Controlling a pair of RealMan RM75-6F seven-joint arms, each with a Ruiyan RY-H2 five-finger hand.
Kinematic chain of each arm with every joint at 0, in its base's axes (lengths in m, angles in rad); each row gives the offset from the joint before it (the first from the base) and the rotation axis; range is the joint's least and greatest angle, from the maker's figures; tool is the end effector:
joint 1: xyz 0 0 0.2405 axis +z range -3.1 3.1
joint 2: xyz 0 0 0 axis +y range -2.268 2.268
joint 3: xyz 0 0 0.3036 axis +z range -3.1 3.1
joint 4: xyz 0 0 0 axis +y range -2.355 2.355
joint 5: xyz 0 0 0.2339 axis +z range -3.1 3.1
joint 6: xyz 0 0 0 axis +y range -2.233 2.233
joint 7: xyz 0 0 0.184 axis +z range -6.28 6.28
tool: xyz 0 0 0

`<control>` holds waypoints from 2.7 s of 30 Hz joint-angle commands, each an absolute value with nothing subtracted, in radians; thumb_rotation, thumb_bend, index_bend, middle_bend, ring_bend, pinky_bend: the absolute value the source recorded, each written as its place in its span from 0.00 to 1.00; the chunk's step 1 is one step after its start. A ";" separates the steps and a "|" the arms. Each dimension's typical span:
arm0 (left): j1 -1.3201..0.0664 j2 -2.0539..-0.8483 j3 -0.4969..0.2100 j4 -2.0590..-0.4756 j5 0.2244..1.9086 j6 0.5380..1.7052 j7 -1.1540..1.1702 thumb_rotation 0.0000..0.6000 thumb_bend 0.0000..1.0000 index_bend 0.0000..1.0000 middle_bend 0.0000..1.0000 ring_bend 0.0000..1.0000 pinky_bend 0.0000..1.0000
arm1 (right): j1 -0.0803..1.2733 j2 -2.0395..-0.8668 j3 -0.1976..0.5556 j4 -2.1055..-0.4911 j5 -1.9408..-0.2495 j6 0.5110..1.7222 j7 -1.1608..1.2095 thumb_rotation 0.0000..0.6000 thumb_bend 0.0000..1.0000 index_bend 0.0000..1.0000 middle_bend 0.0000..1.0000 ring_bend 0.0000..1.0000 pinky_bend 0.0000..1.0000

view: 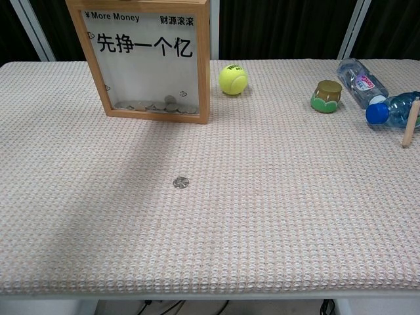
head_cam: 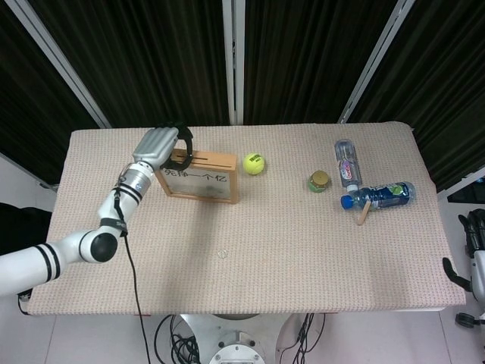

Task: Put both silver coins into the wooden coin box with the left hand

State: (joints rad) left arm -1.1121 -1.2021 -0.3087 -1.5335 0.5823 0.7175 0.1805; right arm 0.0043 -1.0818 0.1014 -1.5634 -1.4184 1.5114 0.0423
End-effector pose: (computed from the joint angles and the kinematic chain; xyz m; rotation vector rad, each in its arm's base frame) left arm -0.0684 0.5346 0.0827 -1.6957 -1.1894 -1.0424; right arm -0.3990 -0.2071 0.1985 1.2322 -0.8856 0.8291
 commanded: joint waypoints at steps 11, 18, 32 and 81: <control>-1.094 -1.199 -0.315 -1.545 0.652 0.736 0.134 1.00 0.44 0.09 0.20 0.07 0.09 | 0.005 -1.084 0.104 -1.562 -1.411 1.509 0.042 1.00 0.29 0.00 0.00 0.00 0.00; -1.034 -1.148 -0.341 -1.670 0.769 0.840 0.095 1.00 0.44 0.08 0.19 0.07 0.09 | 0.005 -1.084 0.104 -1.562 -1.414 1.511 0.044 1.00 0.29 0.00 0.00 0.00 0.00; -0.538 -1.087 -0.001 -1.839 1.605 1.469 0.070 1.00 0.42 0.41 0.31 0.16 0.30 | 0.007 -1.091 0.102 -1.539 -1.416 1.503 0.061 1.00 0.29 0.00 0.00 0.00 0.00; -0.604 -1.843 0.029 -1.074 1.704 1.204 -0.160 1.00 0.28 0.32 0.17 0.08 0.17 | 0.008 -1.087 0.098 -1.564 -1.410 1.496 0.042 1.00 0.29 0.00 0.00 0.00 0.00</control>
